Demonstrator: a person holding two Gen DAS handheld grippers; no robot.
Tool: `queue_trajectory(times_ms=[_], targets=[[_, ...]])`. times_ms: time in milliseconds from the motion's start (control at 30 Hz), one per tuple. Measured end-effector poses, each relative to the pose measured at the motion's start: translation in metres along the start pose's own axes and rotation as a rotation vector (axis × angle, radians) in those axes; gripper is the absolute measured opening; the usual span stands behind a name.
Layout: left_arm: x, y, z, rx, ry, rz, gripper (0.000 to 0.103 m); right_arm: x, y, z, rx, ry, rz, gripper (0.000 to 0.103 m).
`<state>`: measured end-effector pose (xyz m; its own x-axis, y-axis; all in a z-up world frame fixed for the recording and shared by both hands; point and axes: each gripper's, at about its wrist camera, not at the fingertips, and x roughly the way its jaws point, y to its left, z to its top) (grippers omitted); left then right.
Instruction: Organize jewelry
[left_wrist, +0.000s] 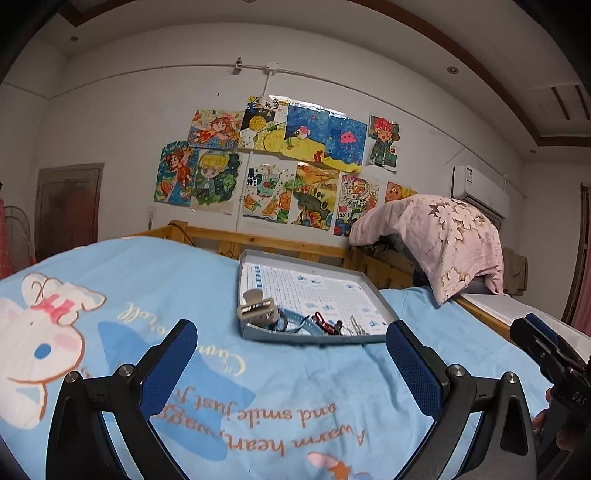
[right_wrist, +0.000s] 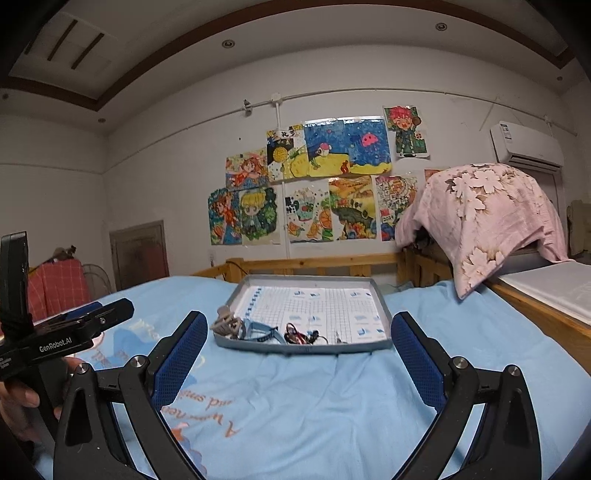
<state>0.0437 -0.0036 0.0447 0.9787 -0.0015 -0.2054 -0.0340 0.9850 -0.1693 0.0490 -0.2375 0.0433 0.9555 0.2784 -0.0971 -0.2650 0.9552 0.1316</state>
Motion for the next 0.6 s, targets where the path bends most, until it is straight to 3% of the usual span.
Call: queue_trajectory(times_ms=[600], targets=[[-0.012, 0.004, -0.042, 0.058, 0.055, 0.042, 0.103, -0.018, -0.002, -0.026, 0.005, 0.007, -0.069, 0.098]])
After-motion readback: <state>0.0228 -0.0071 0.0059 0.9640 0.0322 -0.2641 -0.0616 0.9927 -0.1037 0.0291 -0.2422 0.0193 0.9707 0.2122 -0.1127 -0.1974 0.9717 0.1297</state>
